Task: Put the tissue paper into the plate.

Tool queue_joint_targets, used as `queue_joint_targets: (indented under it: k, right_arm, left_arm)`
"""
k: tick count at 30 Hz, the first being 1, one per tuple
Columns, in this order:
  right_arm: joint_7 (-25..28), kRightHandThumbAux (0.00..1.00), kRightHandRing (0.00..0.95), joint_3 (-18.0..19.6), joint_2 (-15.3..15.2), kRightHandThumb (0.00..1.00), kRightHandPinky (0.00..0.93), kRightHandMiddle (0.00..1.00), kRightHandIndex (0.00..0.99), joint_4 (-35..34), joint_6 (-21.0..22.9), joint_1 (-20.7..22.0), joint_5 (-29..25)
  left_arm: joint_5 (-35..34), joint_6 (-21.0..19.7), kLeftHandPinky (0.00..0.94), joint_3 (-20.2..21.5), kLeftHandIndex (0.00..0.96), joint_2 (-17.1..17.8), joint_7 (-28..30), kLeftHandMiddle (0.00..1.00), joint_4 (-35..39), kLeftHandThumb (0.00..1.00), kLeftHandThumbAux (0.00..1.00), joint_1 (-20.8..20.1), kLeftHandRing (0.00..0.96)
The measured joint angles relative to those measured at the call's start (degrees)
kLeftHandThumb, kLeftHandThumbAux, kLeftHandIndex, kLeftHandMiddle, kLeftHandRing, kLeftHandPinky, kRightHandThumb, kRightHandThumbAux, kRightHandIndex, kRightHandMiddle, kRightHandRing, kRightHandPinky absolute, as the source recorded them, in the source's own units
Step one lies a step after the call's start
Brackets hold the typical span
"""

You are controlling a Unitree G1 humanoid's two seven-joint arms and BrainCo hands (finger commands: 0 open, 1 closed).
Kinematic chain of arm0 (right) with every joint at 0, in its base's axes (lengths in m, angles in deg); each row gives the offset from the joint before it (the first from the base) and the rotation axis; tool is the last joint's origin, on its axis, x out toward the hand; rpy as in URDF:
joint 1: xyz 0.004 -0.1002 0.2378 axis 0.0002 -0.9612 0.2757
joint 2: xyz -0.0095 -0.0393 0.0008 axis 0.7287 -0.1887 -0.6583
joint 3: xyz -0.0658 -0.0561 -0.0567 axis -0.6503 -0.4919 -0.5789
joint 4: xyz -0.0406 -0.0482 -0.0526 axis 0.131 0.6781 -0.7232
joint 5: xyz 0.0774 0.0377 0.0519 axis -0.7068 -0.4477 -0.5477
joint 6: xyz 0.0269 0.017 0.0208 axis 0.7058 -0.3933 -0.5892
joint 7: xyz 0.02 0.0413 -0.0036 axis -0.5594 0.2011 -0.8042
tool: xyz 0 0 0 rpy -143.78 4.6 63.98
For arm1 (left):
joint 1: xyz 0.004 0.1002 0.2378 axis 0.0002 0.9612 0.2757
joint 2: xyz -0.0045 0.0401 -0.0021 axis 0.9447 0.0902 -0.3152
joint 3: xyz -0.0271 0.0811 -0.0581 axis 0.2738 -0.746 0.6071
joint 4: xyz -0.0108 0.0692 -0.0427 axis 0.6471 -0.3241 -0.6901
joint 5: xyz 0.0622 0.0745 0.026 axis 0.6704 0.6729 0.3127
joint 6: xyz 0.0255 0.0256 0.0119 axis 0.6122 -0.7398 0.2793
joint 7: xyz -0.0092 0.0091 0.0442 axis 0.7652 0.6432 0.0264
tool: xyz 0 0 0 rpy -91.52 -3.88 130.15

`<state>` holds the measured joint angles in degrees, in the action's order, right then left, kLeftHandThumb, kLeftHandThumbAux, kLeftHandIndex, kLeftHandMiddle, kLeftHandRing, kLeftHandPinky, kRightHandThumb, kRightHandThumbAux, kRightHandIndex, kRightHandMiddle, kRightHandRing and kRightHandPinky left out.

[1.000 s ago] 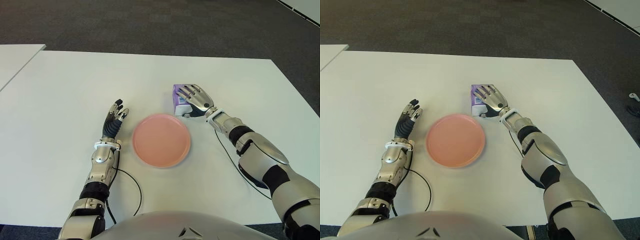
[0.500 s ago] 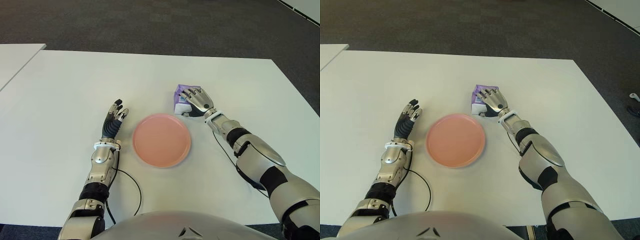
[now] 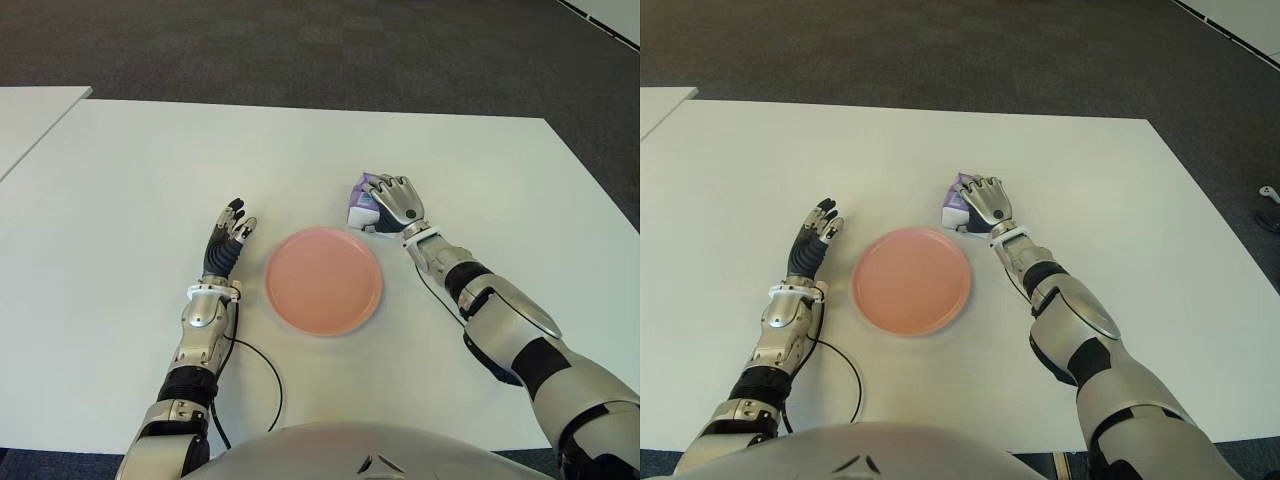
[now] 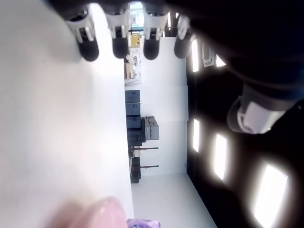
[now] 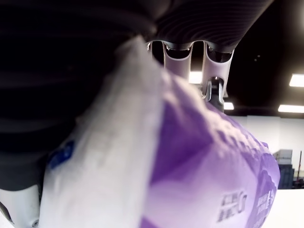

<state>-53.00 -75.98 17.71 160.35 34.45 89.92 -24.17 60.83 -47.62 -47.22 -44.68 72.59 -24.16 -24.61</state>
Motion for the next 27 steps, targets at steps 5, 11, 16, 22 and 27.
queue_joint_targets:
  k: [5,11,16,22,27]
  right_arm:
    - [-1.9,0.709,0.866,0.7,0.3,0.748,0.853,0.88,0.44,0.0,0.0,-0.9,0.0]
    - [-2.9,0.71,0.874,1.2,0.6,0.748,0.86,0.888,0.44,0.0,0.0,-1.4,0.0]
    - [-3.3,0.71,0.876,1.3,0.8,0.748,0.86,0.89,0.44,0.0,0.0,-1.6,0.0]
    - [-3.5,0.711,0.875,1.5,0.9,0.747,0.859,0.891,0.439,0.0,0.0,-1.7,0.0]
    - [-3.8,0.711,0.871,1.5,1.0,0.746,0.85,0.888,0.439,0.0,0.0,-1.8,0.0]
  left_arm:
    - [0.0,-0.4,0.0,0.0,0.0,0.0,0.0,0.0,0.1,0.0,0.469,0.1,0.0]
    - [0.0,-0.8,0.0,0.0,0.0,0.0,0.0,0.0,0.5,0.0,0.472,0.5,0.0]
    - [0.0,-0.9,0.0,-0.1,0.0,0.1,0.0,0.0,1.0,0.0,0.468,1.1,0.0]
    - [0.0,-0.9,0.0,-0.1,0.0,0.1,0.0,0.0,1.4,0.0,0.464,1.6,0.0]
    - [0.0,-0.9,0.0,-0.1,0.0,0.1,0.0,0.0,1.8,0.0,0.463,1.9,0.0]
